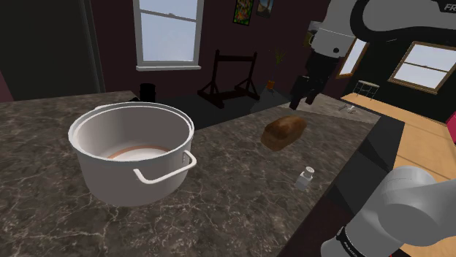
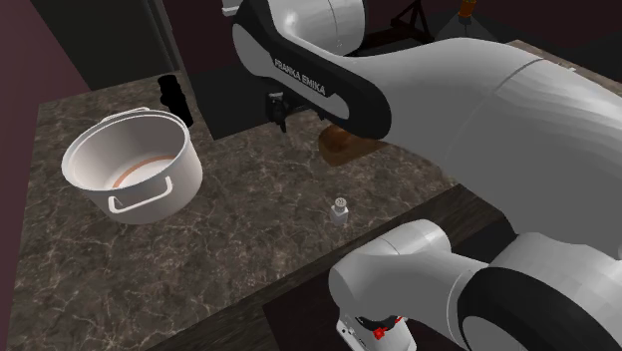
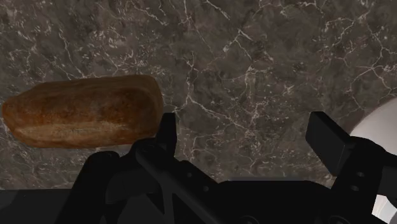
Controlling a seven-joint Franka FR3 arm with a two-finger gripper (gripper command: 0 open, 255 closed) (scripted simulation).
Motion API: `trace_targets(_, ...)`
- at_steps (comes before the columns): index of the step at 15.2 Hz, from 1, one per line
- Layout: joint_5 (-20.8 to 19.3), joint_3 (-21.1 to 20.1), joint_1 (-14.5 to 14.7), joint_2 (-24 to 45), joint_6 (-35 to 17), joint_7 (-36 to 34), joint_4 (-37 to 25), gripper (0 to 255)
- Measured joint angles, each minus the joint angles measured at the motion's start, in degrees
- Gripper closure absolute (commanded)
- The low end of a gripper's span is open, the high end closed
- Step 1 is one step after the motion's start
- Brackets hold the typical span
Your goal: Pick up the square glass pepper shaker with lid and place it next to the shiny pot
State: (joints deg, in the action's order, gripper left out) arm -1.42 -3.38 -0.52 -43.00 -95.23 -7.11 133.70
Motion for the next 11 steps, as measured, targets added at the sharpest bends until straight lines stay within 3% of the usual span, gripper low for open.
trace_targets(2,0.0,0.1,0.0,0.3,-0.3,0.2,0.5,0)
trace_targets(11,-1.5,3.5,0.1,0.3,-6.2,5.9,14.5,0)
